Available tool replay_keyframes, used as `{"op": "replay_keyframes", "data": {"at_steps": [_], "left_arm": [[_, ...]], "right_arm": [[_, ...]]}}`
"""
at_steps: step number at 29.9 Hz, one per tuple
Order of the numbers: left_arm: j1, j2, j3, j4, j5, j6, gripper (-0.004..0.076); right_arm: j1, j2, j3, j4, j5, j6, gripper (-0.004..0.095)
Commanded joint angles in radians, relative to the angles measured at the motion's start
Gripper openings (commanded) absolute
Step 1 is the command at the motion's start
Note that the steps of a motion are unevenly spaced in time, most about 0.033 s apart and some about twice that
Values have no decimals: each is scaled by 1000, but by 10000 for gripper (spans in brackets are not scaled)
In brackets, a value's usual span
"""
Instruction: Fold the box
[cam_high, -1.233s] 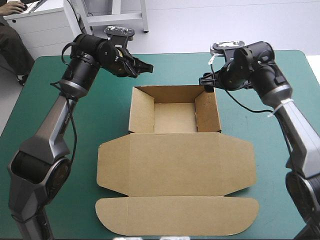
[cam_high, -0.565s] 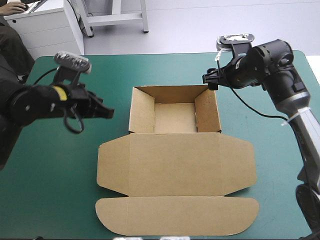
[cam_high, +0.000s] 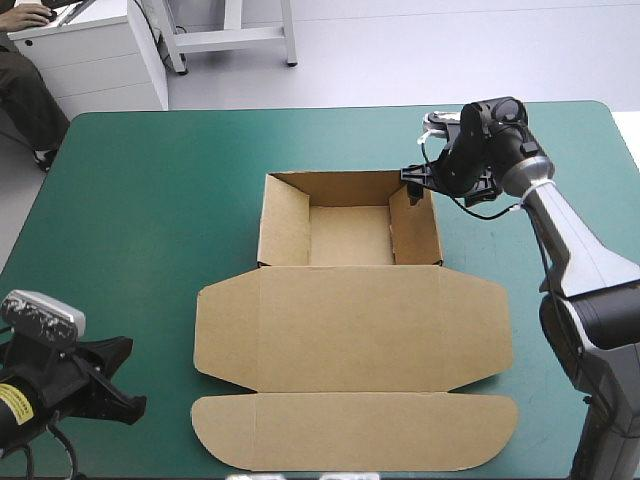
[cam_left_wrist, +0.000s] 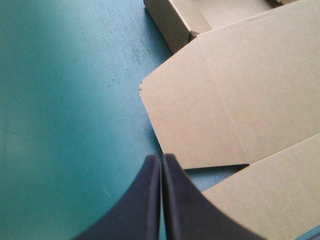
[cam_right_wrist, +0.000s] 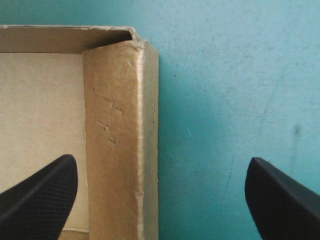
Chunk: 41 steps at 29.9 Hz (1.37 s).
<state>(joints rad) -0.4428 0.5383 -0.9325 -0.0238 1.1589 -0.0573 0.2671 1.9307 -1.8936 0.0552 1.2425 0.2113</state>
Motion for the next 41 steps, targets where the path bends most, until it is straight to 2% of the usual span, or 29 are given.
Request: {"op": "replay_keyframes", "data": {"at_steps": [1, 9, 18, 25, 30, 39, 41], "left_arm": [[-3, -60, 52, 0, -80, -17, -10], [-3, -126, 135, -2, -89, -39, -10], [-3, -126, 136, -2, -98, -39, -10], [-3, -126, 136, -2, -98, -39, -10], [-3, -126, 136, -2, -98, -41, -10], [-3, -126, 136, -2, -100, -43, -10], [-3, -126, 136, -2, -102, -43, -10]], "right_arm": [[0, -5, -23, 46, 10, -24, 832], [26, 46, -23, 51, 10, -24, 816], [29, 48, -23, 81, 11, -17, 619], [29, 48, -15, 106, 13, -15, 602], [29, 44, 87, 108, 13, -17, 602], [29, 33, 133, 75, -6, -31, 600], [29, 27, 131, 70, 1, -31, 575]]}}
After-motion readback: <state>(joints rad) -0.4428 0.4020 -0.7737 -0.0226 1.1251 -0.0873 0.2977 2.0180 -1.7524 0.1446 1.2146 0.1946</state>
